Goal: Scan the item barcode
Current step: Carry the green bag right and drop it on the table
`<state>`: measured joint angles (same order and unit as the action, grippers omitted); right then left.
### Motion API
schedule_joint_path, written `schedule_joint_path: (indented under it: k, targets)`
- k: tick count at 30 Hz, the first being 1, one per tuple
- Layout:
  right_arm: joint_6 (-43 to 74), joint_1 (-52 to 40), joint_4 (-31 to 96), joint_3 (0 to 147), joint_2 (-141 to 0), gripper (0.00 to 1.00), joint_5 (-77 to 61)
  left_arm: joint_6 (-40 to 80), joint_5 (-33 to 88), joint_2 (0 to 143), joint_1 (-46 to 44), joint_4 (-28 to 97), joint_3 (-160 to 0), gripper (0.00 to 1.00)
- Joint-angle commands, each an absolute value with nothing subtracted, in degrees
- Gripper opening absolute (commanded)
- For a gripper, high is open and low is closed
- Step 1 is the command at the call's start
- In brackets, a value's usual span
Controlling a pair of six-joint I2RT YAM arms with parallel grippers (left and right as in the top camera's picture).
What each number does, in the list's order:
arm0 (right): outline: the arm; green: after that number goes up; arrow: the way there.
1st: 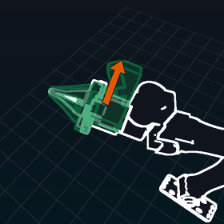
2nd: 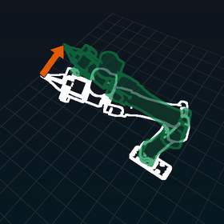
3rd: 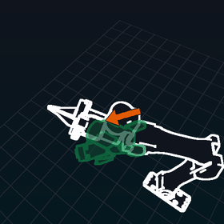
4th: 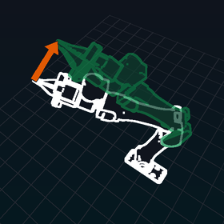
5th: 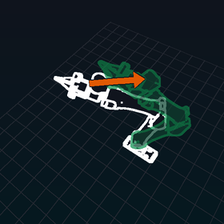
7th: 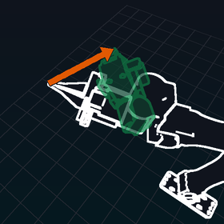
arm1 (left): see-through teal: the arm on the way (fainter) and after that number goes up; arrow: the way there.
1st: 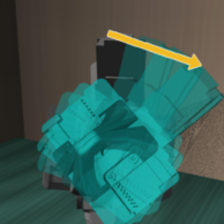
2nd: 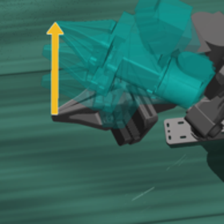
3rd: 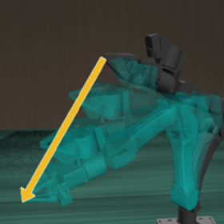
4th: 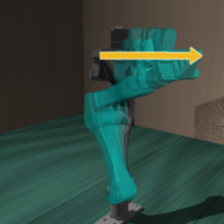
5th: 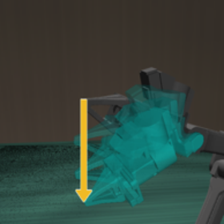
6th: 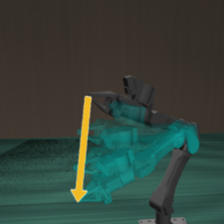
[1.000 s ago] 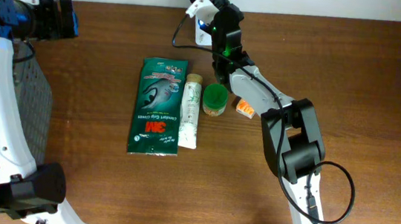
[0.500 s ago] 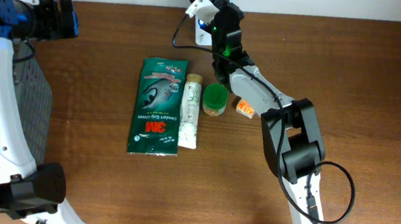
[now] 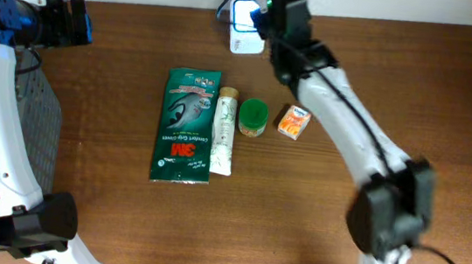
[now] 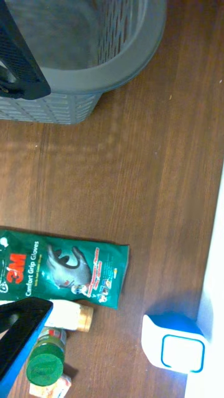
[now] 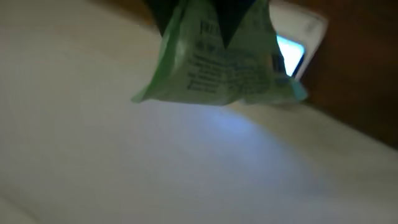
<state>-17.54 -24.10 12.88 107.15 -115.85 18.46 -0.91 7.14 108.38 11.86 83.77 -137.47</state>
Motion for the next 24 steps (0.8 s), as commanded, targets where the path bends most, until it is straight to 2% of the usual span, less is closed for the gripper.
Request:
schedule_joint_path:
  k: [1,6,11,19,24]
  targets:
    - [1.9,-22.3,25.8,107.9,-105.3,0.04,18.0,-1.4,7.7,108.4,11.8,83.7,-137.8,0.99]
    - [15.4,-16.6,47.8,107.9,-96.5,0.04,17.7,-1.4,7.7,108.4,11.8,83.7,-137.8,0.99]
    - [18.5,-3.1,62.7,107.7,-95.1,0.04,3.0,-1.4,7.7,108.4,11.8,83.7,-137.8,0.99]
    - [18.5,16.0,66.9,100.5,-102.0,0.04,-11.8,-1.4,7.7,108.4,11.8,83.7,-137.8,0.99]
    - [18.5,22.3,63.6,94.8,-107.3,0.04,-14.9,-1.4,7.7,108.4,11.8,83.7,-137.8,0.99]
